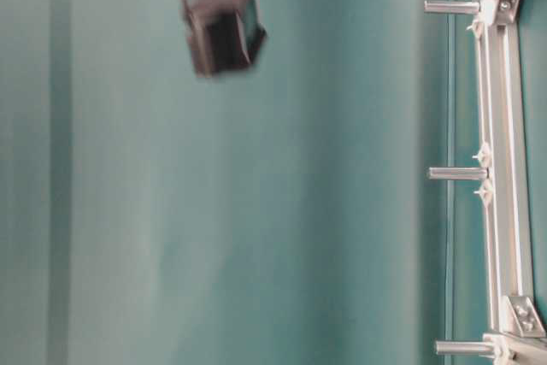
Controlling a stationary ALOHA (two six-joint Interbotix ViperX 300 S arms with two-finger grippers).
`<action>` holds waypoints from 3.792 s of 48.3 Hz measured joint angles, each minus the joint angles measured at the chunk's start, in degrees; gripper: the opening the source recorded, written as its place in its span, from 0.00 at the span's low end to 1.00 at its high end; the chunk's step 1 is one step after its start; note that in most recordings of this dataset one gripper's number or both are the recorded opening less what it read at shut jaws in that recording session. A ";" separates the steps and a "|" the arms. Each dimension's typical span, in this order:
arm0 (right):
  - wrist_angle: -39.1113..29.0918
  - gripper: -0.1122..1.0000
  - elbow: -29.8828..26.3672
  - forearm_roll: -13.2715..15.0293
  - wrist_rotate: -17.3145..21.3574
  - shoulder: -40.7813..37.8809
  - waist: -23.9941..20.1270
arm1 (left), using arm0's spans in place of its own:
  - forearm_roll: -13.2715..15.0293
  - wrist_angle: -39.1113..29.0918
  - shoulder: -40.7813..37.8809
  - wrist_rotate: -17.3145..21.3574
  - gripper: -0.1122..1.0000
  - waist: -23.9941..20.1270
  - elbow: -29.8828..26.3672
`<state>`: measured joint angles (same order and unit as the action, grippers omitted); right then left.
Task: Move the cable alternately left and right between 8 pins so it hooks onto each one.
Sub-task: 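Grasp the white cable's clear plug with the right gripper, then carry the plug left along the bottom frame edge past the pins, then route the cable up the left frame side toward the top-left corner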
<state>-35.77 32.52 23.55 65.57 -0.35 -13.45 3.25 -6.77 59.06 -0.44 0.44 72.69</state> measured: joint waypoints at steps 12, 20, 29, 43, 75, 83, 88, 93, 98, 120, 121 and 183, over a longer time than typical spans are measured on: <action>0.26 0.22 -10.20 0.26 -0.97 -8.53 5.27 | 0.00 -1.58 7.65 0.00 0.78 0.00 3.08; 0.00 0.22 -16.17 0.35 -4.13 -13.01 7.47 | 0.00 -3.08 9.40 0.00 0.78 0.00 3.69; -0.88 0.22 -21.71 -0.18 -13.01 -16.61 8.00 | -0.09 -4.66 9.49 -0.09 0.78 0.00 3.69; -4.66 0.22 -26.72 -4.83 -35.42 -18.63 6.68 | 0.00 -4.92 9.58 -0.09 0.78 0.00 3.69; -10.20 0.22 -38.41 -11.60 -41.48 -25.49 -5.71 | 0.00 -6.86 9.58 -0.09 0.78 0.00 4.13; -11.51 0.22 -46.05 -13.27 -40.96 -30.50 -7.82 | -0.09 -6.86 9.67 -0.09 0.78 0.00 4.13; -13.89 0.22 -51.15 -13.36 -40.34 -33.93 -8.79 | -0.09 -6.86 9.58 -0.09 0.78 0.00 4.13; -17.23 0.22 -56.34 -13.18 -38.67 -37.35 -9.05 | 0.00 -6.86 9.58 -0.09 0.78 0.00 4.13; -19.25 0.22 -60.82 -12.66 -34.98 -39.73 -8.35 | -0.09 -6.86 9.67 -0.18 0.78 0.00 4.13; -21.09 0.22 -69.79 -8.61 -21.01 -44.03 -0.26 | 0.00 -6.86 9.67 -0.09 0.78 -0.09 4.13; -21.09 0.22 -69.79 -8.53 -20.39 -44.12 0.00 | -0.09 -6.86 9.67 -0.09 0.78 0.00 4.13; -11.25 0.22 -41.48 -0.53 -13.01 -28.39 14.59 | 0.00 -6.86 9.67 -0.09 0.78 0.00 4.22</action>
<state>-47.02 -8.96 23.03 52.56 -28.74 1.14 3.25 -13.62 68.73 -0.53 0.44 76.90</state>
